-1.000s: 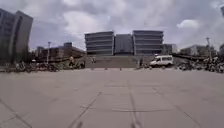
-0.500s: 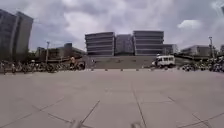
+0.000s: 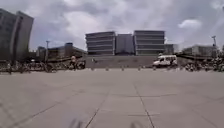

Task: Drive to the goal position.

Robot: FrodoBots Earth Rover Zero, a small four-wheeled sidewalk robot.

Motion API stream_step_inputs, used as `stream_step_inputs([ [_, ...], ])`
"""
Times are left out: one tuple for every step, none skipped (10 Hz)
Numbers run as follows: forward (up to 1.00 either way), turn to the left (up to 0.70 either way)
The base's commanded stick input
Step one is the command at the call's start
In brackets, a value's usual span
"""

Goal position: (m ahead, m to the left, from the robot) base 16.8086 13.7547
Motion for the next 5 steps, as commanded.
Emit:
stream_step_inputs([
  [0.85,-0.02],
  [0.85,-0.02],
  [0.85,-0.02],
  [0.85,-0.02],
  [0.85,-0.02],
])
